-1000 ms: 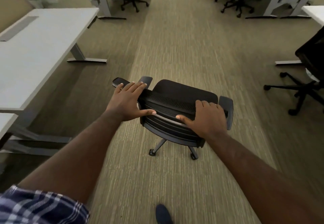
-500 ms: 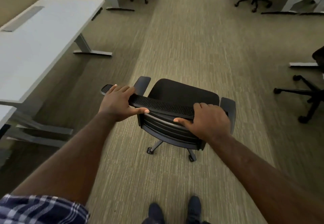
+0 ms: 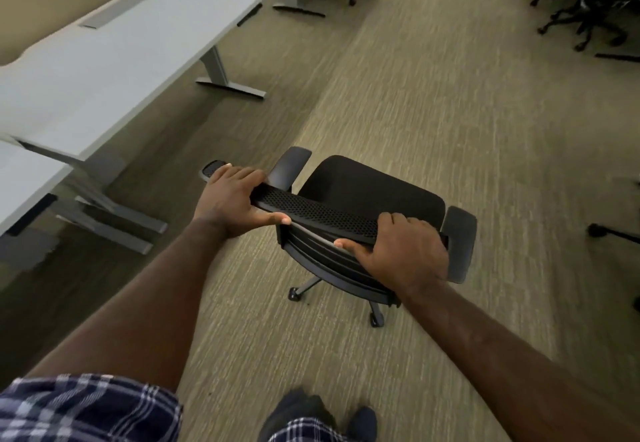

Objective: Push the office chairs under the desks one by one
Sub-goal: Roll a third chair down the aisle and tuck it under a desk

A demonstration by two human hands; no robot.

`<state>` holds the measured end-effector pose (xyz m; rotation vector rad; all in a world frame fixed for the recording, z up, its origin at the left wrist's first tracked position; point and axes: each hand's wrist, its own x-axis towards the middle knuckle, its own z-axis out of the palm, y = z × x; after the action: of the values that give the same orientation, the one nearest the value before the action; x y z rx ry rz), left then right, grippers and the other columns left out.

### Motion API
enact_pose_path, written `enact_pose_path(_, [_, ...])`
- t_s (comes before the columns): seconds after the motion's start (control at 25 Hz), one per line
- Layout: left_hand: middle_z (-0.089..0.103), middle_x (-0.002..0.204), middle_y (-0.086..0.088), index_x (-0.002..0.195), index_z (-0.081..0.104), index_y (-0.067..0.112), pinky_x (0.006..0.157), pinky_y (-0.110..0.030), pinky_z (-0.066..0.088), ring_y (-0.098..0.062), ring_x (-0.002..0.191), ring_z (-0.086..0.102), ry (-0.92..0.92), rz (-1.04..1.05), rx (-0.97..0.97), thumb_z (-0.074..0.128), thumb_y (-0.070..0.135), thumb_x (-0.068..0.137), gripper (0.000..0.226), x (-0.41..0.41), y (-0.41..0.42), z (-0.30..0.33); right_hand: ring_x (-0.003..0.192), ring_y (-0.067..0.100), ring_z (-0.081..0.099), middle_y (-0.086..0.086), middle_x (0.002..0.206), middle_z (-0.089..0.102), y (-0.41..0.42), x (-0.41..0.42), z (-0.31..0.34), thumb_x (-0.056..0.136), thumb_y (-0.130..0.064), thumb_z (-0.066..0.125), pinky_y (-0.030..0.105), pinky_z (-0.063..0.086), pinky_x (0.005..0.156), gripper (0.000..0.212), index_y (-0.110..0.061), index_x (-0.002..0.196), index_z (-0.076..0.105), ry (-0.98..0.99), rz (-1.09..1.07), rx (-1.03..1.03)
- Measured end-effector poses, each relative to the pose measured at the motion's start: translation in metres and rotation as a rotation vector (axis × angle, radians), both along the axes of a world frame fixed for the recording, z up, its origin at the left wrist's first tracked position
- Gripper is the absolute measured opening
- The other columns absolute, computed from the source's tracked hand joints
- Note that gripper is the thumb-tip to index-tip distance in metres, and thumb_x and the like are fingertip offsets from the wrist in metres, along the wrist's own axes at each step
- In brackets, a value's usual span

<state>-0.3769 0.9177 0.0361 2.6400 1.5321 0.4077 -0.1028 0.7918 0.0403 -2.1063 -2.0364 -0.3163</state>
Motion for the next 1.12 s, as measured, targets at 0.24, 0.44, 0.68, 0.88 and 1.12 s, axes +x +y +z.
enact_pose_path(0.24, [0.065,0.115,-0.002,0.106,0.059,0.022,0.112,-0.048,0.025,-0.025,0.114,0.056,-0.001,0.086,-0.028,0.039,0.1,0.058,0.093,-0.003,0.022,0.001,0.06,0.024,0.06,0.007,0.068,0.063,0.042,0.006,0.003,0.077,-0.092,0.026,0.031,0.045,0.055,0.087,-0.012,0.076,0.062,-0.009,0.064,0.021])
enact_pose_path(0.44, [0.064,0.098,0.004,0.099,0.058,0.028,0.083,-0.034,0.042,-0.019,0.095,0.056,-0.083,0.12,-0.001,0.051,0.093,0.063,0.074,-0.017,0.058,0.0,0.063,0.025,0.061,0.005,0.071,0.063,0.101,0.015,0.004,0.074,-0.095,0.021,0.031,0.041,0.053,0.089,-0.016,0.078,0.06,-0.014,0.134,0.008])
enact_pose_path(0.68, [0.05,0.079,0.016,0.095,0.067,0.033,0.064,-0.027,0.035,-0.006,0.075,0.047,-0.138,0.147,-0.029,0.051,0.096,0.056,0.076,-0.03,0.11,0.005,0.068,0.021,0.061,0.0,0.079,0.066,0.182,0.029,0.001,0.068,-0.099,0.017,0.031,0.044,0.058,0.096,-0.019,0.089,0.065,-0.021,0.217,-0.039])
enact_pose_path(0.88, [0.056,0.071,0.01,0.089,0.071,0.026,0.058,-0.026,0.038,-0.008,0.067,0.048,-0.137,0.204,0.117,0.049,0.092,0.063,0.075,-0.041,0.15,0.002,0.066,0.013,0.054,-0.01,0.074,0.056,0.27,0.019,0.01,0.052,-0.107,0.024,0.031,0.044,0.061,0.093,-0.028,0.084,0.061,0.023,0.26,-0.157])
enact_pose_path(1.12, [0.064,0.072,0.003,0.089,0.073,0.021,0.062,-0.029,0.047,-0.017,0.068,0.059,-0.163,0.31,0.179,0.047,0.088,0.066,0.076,-0.06,0.191,0.0,0.066,0.016,0.058,-0.011,0.071,0.059,0.363,-0.005,0.01,0.046,-0.108,0.026,0.03,0.041,0.061,0.096,-0.029,0.084,0.065,0.013,0.356,-0.176])
